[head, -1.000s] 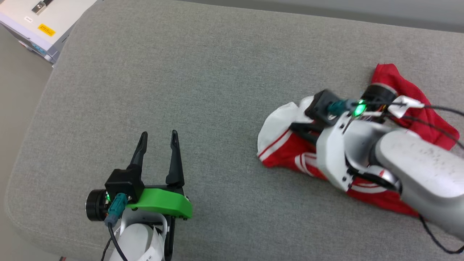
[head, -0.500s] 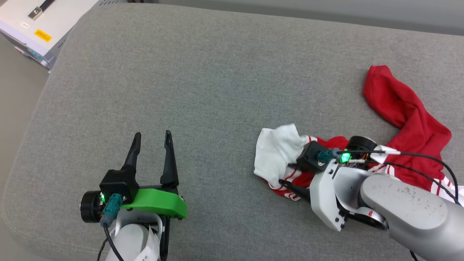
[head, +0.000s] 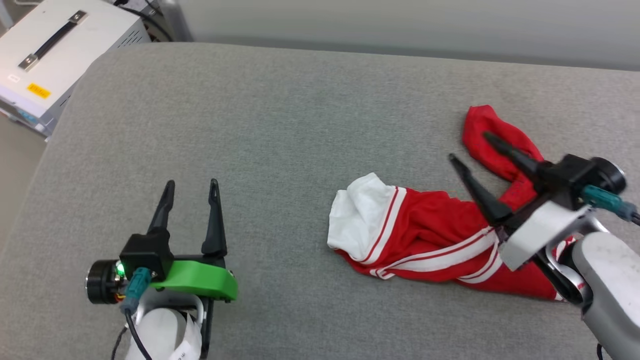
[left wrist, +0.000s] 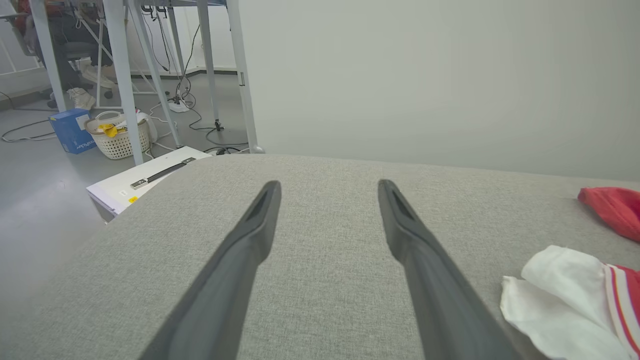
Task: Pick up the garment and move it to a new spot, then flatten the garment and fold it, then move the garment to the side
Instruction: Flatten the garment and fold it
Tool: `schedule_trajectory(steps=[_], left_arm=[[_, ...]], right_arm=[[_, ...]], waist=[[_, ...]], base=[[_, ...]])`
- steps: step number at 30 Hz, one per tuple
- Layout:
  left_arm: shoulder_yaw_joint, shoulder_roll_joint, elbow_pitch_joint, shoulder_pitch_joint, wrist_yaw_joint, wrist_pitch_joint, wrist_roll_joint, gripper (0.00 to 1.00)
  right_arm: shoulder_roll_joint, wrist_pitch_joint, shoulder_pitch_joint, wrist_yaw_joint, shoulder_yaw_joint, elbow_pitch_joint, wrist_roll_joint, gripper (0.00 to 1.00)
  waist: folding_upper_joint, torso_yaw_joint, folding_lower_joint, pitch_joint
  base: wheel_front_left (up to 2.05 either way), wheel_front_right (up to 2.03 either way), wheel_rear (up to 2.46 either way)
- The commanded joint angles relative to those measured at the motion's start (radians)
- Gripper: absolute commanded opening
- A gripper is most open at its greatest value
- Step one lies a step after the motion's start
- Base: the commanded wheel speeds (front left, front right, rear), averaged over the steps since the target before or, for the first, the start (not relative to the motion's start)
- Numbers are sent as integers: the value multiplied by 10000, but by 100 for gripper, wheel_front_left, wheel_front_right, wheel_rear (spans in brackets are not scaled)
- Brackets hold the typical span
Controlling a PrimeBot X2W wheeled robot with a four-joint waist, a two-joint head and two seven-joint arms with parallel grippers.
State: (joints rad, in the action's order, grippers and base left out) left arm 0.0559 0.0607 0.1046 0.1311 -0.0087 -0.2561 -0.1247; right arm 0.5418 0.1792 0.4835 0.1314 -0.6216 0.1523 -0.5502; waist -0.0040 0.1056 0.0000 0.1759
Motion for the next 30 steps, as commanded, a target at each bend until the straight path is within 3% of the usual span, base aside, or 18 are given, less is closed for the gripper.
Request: schedule_trajectory(steps=[1,7,15,18,24,30], left_arm=[[-99,109,-65,274,-163,-57,142,100],[-127,531,-154,1188,-771,-57,261,100],[1285,1599,876,3435,-1204,386,-322,100],[2560,2199,1173,4364,-1213,1253,-1234,100],[5225,3391,1641,6126,-1217,4134,-3689,100],[7649,3983,1867,7530,-1218,7193,-5664,100]], right_arm=[[-303,219,-523,-7,731,-56,570,100],[-1850,678,-2173,-7,3595,-633,2569,100],[-3393,816,-3761,-7,5621,-1457,3934,100],[-3695,821,-4104,-7,5934,-1627,4145,100],[-4137,824,-4493,-7,6220,-1849,4450,100],[-4216,824,-4362,-7,6117,-1830,4633,100]], waist=[[40,-301,0,-183],[40,-651,0,-222],[40,-909,0,-165],[40,-1019,0,-108],[40,-1241,0,75],[40,-1480,0,412]], base=[[0,0,0],[0,0,0],[0,0,0],[0,0,0],[0,0,0],[0,0,0]])
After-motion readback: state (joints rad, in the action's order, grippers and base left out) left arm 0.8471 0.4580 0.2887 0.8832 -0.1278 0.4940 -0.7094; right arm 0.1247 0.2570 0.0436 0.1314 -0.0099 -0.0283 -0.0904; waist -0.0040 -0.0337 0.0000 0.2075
